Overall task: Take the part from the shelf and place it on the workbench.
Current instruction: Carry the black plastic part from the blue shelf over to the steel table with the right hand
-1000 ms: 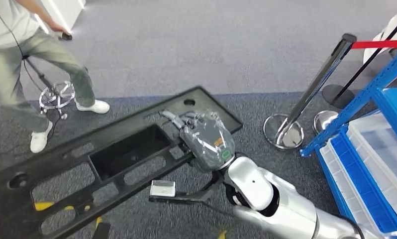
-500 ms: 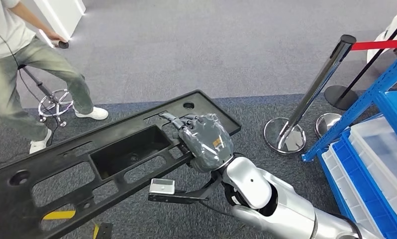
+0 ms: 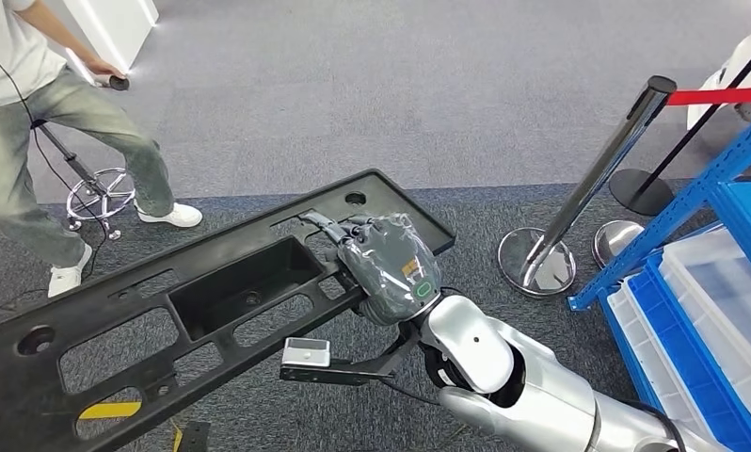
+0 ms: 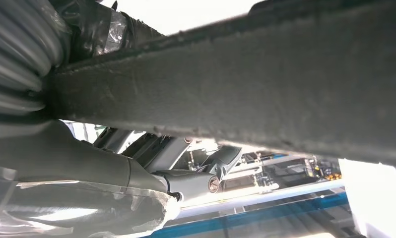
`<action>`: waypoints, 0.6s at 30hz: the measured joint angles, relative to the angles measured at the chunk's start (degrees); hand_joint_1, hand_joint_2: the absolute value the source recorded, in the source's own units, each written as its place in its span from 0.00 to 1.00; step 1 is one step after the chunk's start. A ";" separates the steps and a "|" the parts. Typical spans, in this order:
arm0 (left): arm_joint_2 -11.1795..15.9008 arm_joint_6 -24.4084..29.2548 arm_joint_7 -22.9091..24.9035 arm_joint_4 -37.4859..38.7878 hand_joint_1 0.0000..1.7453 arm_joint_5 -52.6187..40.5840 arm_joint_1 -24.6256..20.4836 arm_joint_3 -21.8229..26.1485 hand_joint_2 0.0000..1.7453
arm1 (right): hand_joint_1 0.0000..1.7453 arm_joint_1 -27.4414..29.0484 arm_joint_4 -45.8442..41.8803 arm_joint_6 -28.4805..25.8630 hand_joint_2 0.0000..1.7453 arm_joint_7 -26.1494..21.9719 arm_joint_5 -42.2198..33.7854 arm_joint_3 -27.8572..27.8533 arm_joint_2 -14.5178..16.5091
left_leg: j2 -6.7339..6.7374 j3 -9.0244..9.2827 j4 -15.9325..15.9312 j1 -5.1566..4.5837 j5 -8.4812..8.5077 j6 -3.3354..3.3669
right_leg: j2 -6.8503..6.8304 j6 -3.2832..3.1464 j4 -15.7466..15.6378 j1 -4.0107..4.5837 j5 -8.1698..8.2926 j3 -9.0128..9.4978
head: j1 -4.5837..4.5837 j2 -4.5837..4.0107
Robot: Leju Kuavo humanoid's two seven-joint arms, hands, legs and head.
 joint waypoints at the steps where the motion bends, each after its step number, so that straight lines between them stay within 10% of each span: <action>1: -0.02 0.07 0.09 0.00 0.00 0.03 0.03 0.00 1.00 | 1.00 -0.05 0.01 -0.16 1.00 -0.01 -0.10 0.00 -0.01 | 0.04 0.30 -0.54 0.12 0.22 0.37 | -0.09 0.32 1.45 0.05 -1.02 -0.62 | 0.09 0.01; 4: -0.08 0.22 0.08 0.00 0.00 0.05 0.01 0.00 1.00 | 1.00 0.04 0.02 -0.93 1.00 -0.07 -0.34 0.00 -0.02 | 0.11 0.61 -0.91 0.14 0.28 0.95 | -0.22 0.62 11.26 0.15 -5.84 -5.33 | 0.25 0.01; 6: -0.09 0.28 -0.04 0.00 0.00 0.05 0.09 0.00 1.00 | 1.00 0.28 0.08 -1.44 1.00 -0.18 -0.38 0.00 -0.03 | -0.14 0.60 -0.68 0.11 0.10 0.97 | -0.23 0.81 14.42 0.10 -6.04 -7.07 | 0.26 0.00; 10: -0.28 0.27 -0.30 0.00 0.00 0.05 0.04 0.00 1.00 | 1.00 0.37 0.18 -2.55 1.00 -0.32 -0.19 0.00 -0.03 | -1.53 0.30 0.77 0.18 -0.69 0.19 | 0.91 0.74 3.13 -0.28 -0.14 -1.53 | 0.24 0.01; 15: -0.30 0.26 -0.58 0.00 0.00 0.07 0.07 0.00 1.00 | 1.00 0.32 0.29 -3.09 1.00 -0.48 0.11 -0.01 -0.01 | -2.54 -0.67 1.67 0.38 -0.99 -1.26 | 0.68 -0.58 0.01 -0.16 0.31 -0.02 | 0.21 0.01; 18: -0.38 0.20 -0.60 0.00 0.00 0.09 0.02 0.00 1.00 | 1.00 0.11 0.32 -3.19 1.00 -0.51 0.20 -0.02 0.00 | -0.89 -3.64 7.80 0.57 -4.23 -2.21 | -0.41 -1.28 -0.40 -0.27 0.39 0.35 | -0.40 0.01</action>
